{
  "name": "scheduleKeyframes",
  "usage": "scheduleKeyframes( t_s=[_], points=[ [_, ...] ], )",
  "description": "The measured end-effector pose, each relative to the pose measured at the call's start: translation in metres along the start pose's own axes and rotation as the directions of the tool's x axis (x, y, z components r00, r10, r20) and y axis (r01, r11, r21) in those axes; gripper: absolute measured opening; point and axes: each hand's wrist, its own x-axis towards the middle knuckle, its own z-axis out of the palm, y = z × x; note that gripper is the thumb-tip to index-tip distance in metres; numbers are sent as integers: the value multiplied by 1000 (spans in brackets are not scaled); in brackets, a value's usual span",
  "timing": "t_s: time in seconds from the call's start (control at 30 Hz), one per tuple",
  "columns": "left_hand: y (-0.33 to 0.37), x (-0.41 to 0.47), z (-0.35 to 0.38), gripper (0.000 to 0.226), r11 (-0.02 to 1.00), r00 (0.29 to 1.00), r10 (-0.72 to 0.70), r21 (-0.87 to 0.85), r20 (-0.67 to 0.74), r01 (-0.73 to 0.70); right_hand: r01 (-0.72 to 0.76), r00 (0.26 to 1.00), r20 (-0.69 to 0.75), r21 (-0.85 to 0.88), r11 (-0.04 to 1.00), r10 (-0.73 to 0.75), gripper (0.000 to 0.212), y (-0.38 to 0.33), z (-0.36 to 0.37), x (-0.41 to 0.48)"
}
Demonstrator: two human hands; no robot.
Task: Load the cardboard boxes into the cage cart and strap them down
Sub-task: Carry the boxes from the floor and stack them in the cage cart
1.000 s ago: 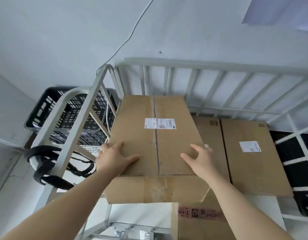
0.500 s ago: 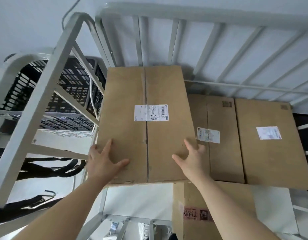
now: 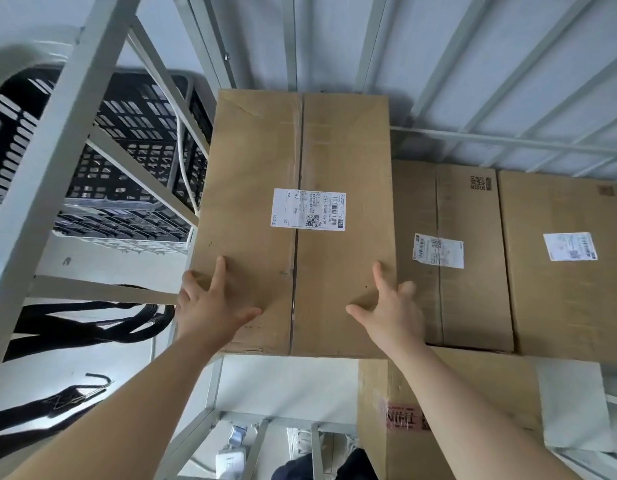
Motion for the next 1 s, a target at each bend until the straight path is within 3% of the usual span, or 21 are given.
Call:
scheduleKeyframes(
  t_s=[0.17, 0.33, 0.47, 0.67, 0.87, 1.0],
  points=[
    [14, -14, -16, 100, 994, 998, -17, 112, 61, 10, 43, 999, 3, -18, 999, -43, 77, -7, -10, -9],
    [33, -39, -52, 47, 932, 963, 268, 257, -14, -255, 183, 976, -112, -37, 982, -186, 44, -10, -42, -31],
    [66, -72, -94, 37, 880, 898, 431, 262, -87, -397, 227, 951, -209, -33, 973, -229, 45, -9, -90, -58],
    [133, -141, -153, 34, 764, 752, 633, 302, -184, -570, 235, 881, -413, -39, 971, -230, 39, 10, -182, -122],
    [204, -233, -185, 36, 601, 577, 798, 316, -177, -734, 148, 830, -532, -84, 985, -170, 30, 62, -255, -208],
    [255, -309, -190, 22, 468, 440, 884, 297, -161, -832, 65, 802, -590, -68, 996, -93, 32, 118, -286, -272]
  ],
)
